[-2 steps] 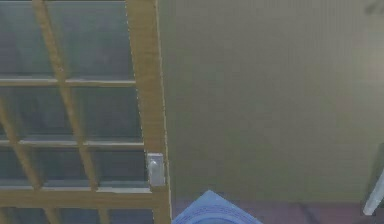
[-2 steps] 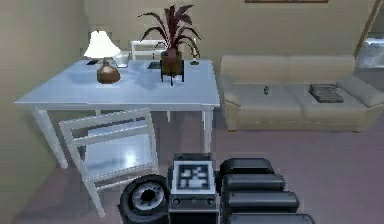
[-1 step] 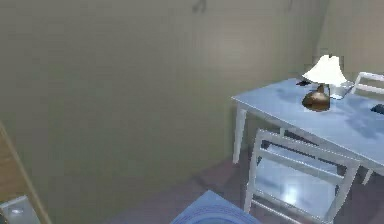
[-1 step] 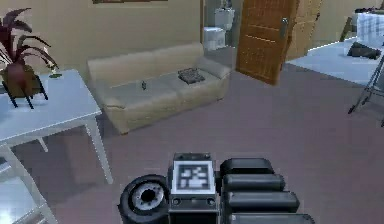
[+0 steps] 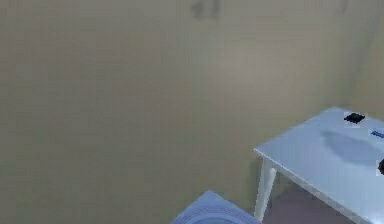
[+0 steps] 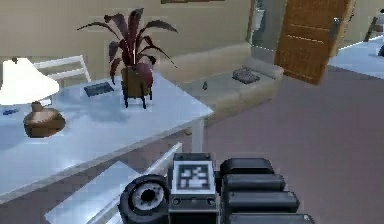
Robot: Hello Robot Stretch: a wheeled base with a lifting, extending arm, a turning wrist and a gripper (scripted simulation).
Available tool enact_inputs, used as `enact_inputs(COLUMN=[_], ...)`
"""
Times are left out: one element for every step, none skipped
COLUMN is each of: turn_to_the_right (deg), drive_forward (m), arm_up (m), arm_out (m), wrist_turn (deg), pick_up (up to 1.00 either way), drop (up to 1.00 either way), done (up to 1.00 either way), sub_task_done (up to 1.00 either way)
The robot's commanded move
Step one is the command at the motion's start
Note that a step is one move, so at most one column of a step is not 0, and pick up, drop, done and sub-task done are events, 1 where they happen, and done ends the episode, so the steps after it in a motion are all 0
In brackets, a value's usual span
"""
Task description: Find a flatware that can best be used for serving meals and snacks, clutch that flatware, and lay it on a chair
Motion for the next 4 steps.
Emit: enact_inputs(turn_to_the_right=[-30.0, 0.0, -45.0, -36.0], drive_forward=[0.0, 0.15, 0.0, 0.0], arm_up=[0.0, 0.0, 0.0, 0.0], arm_out=[0.0, 0.0, 0.0, 0.0], wrist_turn=[0.0, 0.0, 0.0, 0.0], pick_up=[0.0, 0.0, 0.0, 0.0], drop=[0.0, 0.0, 0.0, 0.0], done=[0.0, 0.0, 0.0, 0.0], sub_task_done=[0.0, 0.0, 0.0, 0.0])
